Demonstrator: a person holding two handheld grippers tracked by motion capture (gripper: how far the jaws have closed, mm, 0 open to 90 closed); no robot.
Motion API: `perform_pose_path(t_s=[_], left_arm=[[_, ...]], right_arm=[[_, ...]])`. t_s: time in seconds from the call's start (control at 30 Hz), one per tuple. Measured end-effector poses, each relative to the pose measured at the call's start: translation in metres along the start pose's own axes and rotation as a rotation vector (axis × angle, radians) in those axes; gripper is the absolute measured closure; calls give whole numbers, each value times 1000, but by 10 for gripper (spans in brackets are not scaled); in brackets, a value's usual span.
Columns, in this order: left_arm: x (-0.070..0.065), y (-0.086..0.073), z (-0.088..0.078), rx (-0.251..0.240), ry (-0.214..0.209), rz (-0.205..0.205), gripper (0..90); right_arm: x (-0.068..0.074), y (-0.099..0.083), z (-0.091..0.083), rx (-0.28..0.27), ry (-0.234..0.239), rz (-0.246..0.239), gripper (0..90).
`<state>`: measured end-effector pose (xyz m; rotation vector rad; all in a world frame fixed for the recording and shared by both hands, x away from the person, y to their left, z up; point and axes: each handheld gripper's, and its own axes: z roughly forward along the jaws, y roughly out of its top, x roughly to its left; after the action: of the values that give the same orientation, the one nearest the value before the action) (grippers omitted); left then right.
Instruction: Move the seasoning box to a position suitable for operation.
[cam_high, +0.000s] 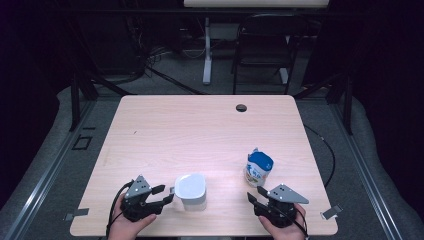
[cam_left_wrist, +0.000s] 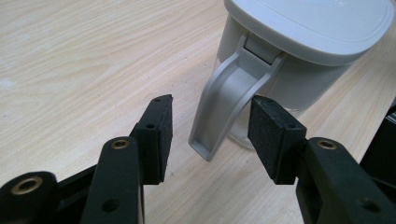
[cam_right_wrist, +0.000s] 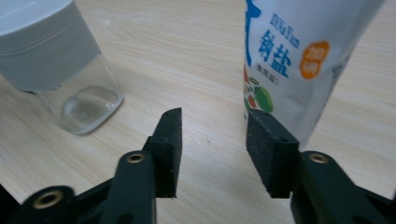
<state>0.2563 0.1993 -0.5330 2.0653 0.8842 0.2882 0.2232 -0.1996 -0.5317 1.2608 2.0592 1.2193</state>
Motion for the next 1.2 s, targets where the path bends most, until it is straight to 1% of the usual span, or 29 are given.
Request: perform_pose_path(t_s=[0.03,0.1,0.13,0.23,0.27,0.33,0.37,0.4,0.43,0.47,0.5,0.57,0.63,0.67,0.73,0.8,0.83,0.87,0.9,0.93,1.0,1.03,1.1,1.17,1.2], left_arm=[[0,0,0,2,-3,1,503],[0,0,-1,1,-5,0,504],[0,0,-1,3,-7,7,507],[1,1,-3,3,-8,15,510],[1,1,-4,-1,-8,14,511],[2,2,-4,-4,-9,14,511],[2,4,-7,-19,-8,7,511],[2,5,-8,-29,-2,5,517],[2,6,-10,-41,-4,-4,515],[2,6,-10,-41,-4,-4,507],[3,7,-13,-57,-7,-9,498],[4,9,-16,-68,-6,-15,488],[5,11,-19,-80,-9,-27,471],[6,11,-20,-90,-13,-33,466],[6,12,-22,-95,-11,-38,458],[7,13,-25,-102,-5,-47,457],[8,14,-26,-106,-10,-44,457],[8,14,-27,-107,-9,-43,457],[8,15,-28,-94,0,-35,464],[8,15,-29,-94,0,-38,468],[9,17,-30,-89,6,-29,485],[9,18,-31,-81,8,-22,486],[8,19,-31,-86,16,-25,487],[8,21,-31,-93,24,-30,488],[8,23,-33,-86,21,-24,487]], right_arm=[[2,1,1,-14,6,7,595],[2,1,2,-20,6,5,608],[5,4,4,-35,11,-7,642],[8,7,5,-38,13,-29,655],[8,7,6,-43,18,-29,671],[10,9,6,-37,31,-35,702],[11,10,7,-34,47,-42,710],[13,11,7,-34,50,-46,710],[14,12,7,-29,59,-57,706],[14,12,7,-29,59,-57,706],[16,15,7,-24,79,-62,688],[17,18,7,-20,86,-61,681],[19,22,8,-28,103,-60,677],[21,24,8,-43,108,-66,675],[25,30,8,-45,115,-83,662],[29,36,8,-53,113,-100,632],[31,39,9,-58,114,-101,607],[32,42,10,-56,118,-97,582],[34,45,11,-49,115,-100,554],[34,46,12,-52,111,-99,563],[36,51,15,-63,124,-88,575],[37,52,15,-61,125,-88,577],[39,55,18,-56,128,-106,574],[40,57,20,-39,139,-108,583],[41,58,22,-35,142,-110,583]])
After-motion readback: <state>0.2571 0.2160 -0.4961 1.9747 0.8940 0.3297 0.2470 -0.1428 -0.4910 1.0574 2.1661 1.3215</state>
